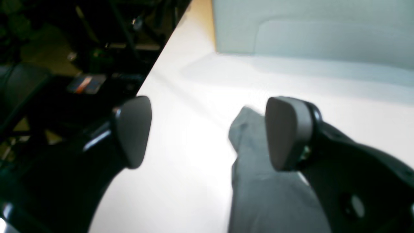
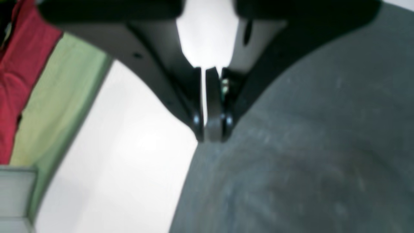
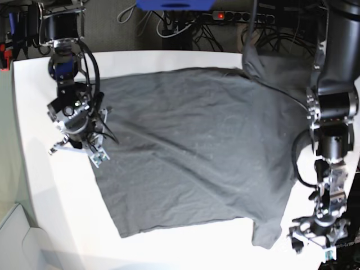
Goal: Layout the t-shirt on the table in an organized manner, then fold the t-shirt properly
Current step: 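Drag the left gripper along the shirt side toward the hem, then release the shirt with the left gripper and pull the right gripper outward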
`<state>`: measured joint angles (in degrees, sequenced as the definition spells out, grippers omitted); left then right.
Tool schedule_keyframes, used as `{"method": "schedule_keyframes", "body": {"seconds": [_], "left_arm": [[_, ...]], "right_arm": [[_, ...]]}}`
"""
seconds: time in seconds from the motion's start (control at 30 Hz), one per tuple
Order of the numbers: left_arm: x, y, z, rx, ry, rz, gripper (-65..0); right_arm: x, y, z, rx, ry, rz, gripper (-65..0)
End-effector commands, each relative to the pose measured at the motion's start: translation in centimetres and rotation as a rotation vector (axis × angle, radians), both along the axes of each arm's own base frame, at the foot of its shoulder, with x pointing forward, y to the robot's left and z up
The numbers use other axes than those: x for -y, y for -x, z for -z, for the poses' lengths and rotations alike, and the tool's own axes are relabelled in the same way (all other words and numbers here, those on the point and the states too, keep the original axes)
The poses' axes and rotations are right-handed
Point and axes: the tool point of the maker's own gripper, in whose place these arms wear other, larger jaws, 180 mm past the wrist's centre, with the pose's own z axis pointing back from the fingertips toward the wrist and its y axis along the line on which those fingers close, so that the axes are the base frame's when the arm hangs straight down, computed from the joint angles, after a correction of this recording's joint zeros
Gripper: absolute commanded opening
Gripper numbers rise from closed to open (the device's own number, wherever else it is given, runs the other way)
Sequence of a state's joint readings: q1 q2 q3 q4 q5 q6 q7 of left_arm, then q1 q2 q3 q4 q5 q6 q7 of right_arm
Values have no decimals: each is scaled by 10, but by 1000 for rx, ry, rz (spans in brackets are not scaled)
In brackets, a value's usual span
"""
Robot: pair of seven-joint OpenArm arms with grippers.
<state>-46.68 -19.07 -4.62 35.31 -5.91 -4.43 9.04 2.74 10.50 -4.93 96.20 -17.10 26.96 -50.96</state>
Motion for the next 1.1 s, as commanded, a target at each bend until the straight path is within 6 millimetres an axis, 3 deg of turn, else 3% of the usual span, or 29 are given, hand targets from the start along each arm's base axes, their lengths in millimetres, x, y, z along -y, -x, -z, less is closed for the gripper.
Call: {"method": "schedule_keyframes", "body": {"seconds": [0.0,0.13,0.37,0.47,0.57,0.73,0.87,1.07], "left_arm": [[-6,-3,-25,49,-14,-2,-114],[-11,28,3,-35,40,-29,-114],[-21,95,47,-105,81,-82,-114],[-33,124,58,-110,72,-116,-114],[-46,148,63,-113,62,-153,-114],[-67,184,73,-132,50,-211,-114],[-71,206,87,-172,36,-223,-114],[-64,218,104,-207,51,-220,-114]], "right_arm": [[-6,-6,-12,45,-17,-9,-650],[-38,-5,-11,44,-40,-79,-650],[-113,-7,-5,21,-89,-242,-650],[-116,-11,16,-45,-89,-235,-650],[-107,-13,42,-122,-66,-217,-650],[-58,-20,70,-194,-60,-100,-650],[-5,-29,71,-194,-84,55,-650],[50,-34,59,-160,-104,214,-650]]}}
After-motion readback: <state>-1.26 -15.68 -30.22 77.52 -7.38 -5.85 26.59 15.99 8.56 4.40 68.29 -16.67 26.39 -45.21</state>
